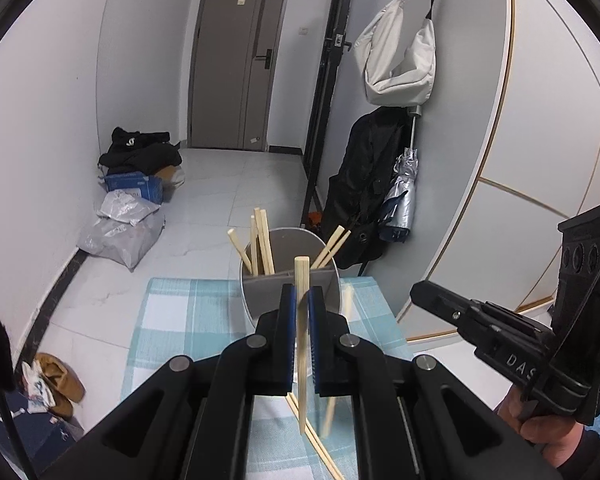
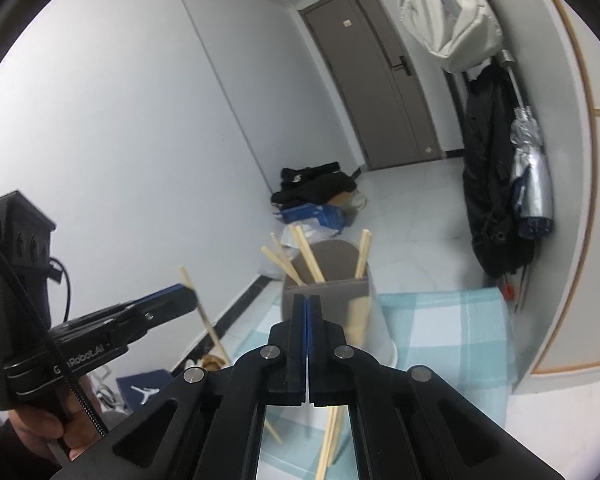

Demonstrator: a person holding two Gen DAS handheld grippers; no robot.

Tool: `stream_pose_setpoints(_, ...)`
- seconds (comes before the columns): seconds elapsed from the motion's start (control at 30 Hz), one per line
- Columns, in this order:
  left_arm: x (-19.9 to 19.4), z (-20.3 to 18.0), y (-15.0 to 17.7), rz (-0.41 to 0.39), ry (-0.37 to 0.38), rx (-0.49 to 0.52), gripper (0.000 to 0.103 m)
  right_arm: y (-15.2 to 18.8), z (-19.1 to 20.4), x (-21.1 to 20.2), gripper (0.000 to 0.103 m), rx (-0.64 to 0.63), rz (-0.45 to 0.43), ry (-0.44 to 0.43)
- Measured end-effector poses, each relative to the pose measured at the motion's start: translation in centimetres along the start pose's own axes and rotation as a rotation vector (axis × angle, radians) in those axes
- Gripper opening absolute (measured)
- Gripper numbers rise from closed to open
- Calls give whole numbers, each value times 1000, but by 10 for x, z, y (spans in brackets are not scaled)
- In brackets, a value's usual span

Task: Organize utensils

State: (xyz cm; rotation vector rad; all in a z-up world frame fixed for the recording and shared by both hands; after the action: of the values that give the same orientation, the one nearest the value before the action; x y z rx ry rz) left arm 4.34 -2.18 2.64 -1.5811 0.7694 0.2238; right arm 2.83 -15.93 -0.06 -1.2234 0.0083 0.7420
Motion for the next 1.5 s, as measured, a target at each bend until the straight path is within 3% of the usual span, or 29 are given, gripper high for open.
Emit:
stream_pose_setpoints(0.2, 1, 6, 6, 13, 2, -25, 3, 12, -27, 12, 0, 53, 64, 54)
stream_pose_setpoints(0.37, 9, 20, 19, 36, -8, -82, 3, 41, -68, 39, 4, 139, 231, 133)
stream_pose_setpoints(0.6, 14, 40, 28, 22, -19, -130, 3, 79, -122, 68, 27, 204, 397, 292)
stream_pose_setpoints(0.8, 17, 58, 37, 21, -14, -156, 3, 85, -167, 91, 36, 288, 468, 384)
stream_pose_setpoints(1.0, 16, 73, 39, 25, 9, -205, 0, 83, -178, 128, 36, 284, 519, 440)
stream_pose_setpoints(1.17, 18, 76, 39, 37, 20, -213, 0, 87, -173, 147, 35, 177, 528, 545)
stream_pose_setpoints(1.27, 21, 80, 42, 56, 38, -227, 0, 89, -171, 147, 22, 119, 517, 602)
stream_pose_setpoints(1.3, 22, 82, 44, 64, 39, -240, 0, 89, -171, 145, 12, 120, 511, 608)
stream_pose_setpoints(1.4, 26, 92, 50, 97, 40, -272, 0, 92, -175, 139, 7, 152, 484, 579)
stream_pose_setpoints(1.5, 28, 110, 56, 119, -15, -317, 2, 93, -174, 134, 5, 137, 487, 552)
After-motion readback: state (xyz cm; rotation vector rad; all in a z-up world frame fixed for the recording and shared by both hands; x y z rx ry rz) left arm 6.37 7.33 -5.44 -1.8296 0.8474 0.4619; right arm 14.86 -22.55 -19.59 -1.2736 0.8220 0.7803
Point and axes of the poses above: each gripper's, at about its wrist camera, not at the fingertips, and x roughly the way its jaws point, z to its left, y to its underside, the point moved 6 cm from there along x, roughly the way its jaws point, and after that the axes turned 2 degrees about y, right-handed, at the moved point
